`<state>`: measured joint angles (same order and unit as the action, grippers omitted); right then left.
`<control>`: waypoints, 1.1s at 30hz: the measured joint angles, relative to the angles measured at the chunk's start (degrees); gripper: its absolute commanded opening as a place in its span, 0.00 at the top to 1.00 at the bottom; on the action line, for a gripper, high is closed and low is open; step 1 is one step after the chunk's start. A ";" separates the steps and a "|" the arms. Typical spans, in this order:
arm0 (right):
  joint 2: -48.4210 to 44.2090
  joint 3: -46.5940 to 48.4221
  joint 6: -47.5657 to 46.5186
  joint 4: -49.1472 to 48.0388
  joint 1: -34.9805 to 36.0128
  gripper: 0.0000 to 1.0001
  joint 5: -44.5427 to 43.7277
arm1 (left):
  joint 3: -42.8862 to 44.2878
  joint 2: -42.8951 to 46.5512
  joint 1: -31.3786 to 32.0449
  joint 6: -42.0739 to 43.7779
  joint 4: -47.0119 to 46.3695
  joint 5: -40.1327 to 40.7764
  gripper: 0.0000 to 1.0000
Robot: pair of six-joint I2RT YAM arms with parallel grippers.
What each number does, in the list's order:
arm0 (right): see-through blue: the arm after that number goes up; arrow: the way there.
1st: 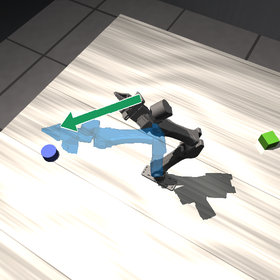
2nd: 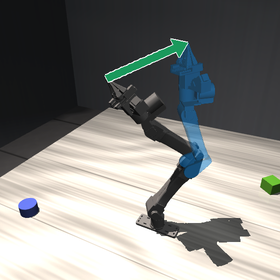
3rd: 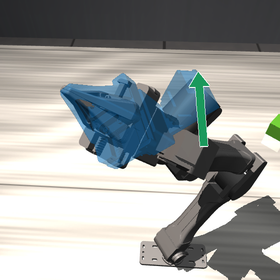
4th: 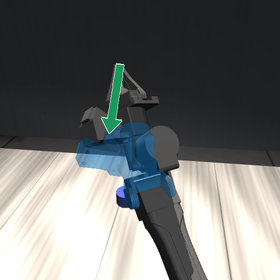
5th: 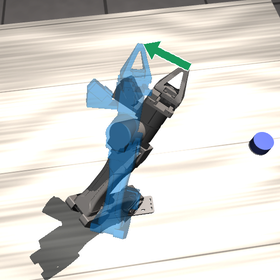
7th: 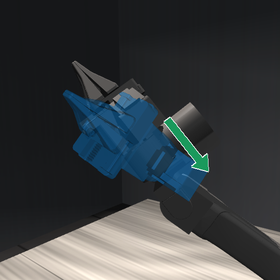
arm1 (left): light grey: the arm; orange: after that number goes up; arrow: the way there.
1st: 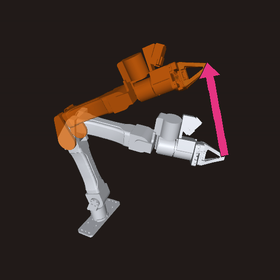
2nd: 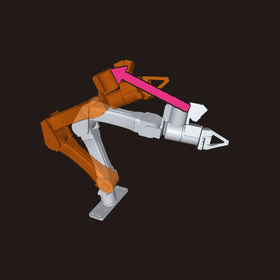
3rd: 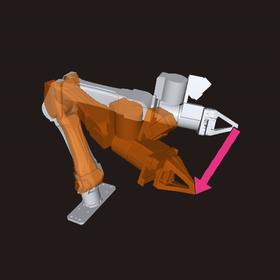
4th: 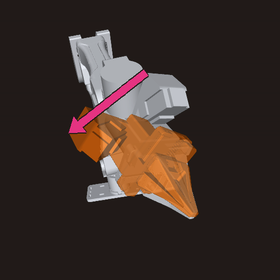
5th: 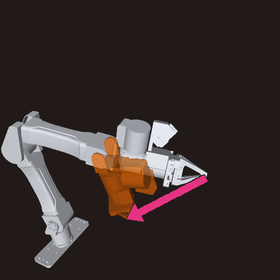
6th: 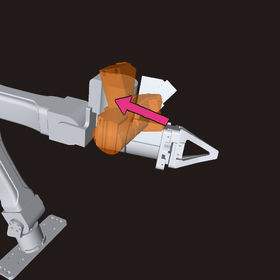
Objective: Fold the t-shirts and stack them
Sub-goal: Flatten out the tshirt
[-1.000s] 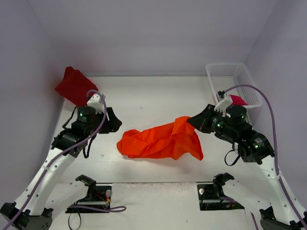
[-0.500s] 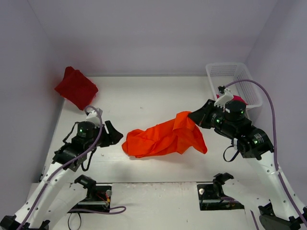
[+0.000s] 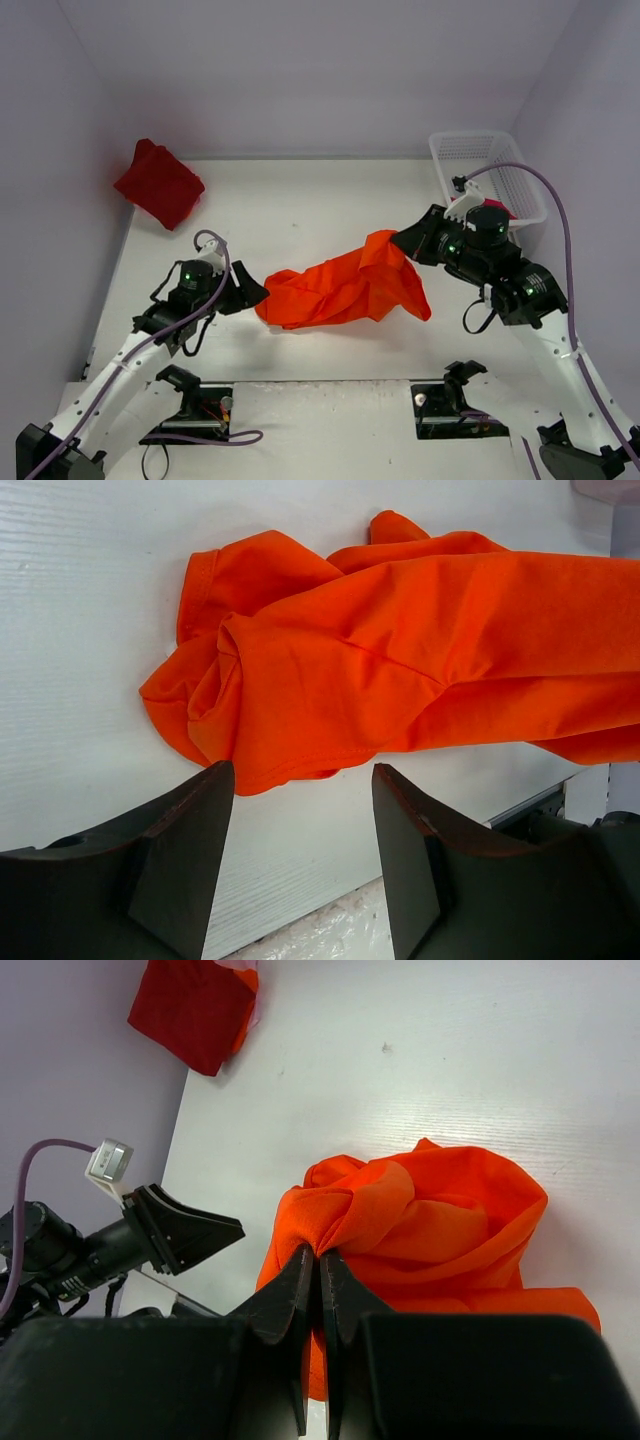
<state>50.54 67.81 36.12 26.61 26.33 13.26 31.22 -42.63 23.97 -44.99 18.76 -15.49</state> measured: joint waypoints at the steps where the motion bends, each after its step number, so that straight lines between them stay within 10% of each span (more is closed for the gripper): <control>1: 0.13 0.00 0.00 -0.02 0.00 1.00 0.00 | -0.37 -0.31 0.04 -0.35 -0.59 -0.22 0.48; 33: 1.86 -0.02 -0.15 -1.20 0.00 1.00 0.02 | -9.64 -6.88 1.38 -5.44 -14.14 -2.47 0.48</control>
<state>52.40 67.79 35.97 25.41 26.33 13.28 21.58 -49.52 25.34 -50.43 4.62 -17.96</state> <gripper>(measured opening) 0.009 0.519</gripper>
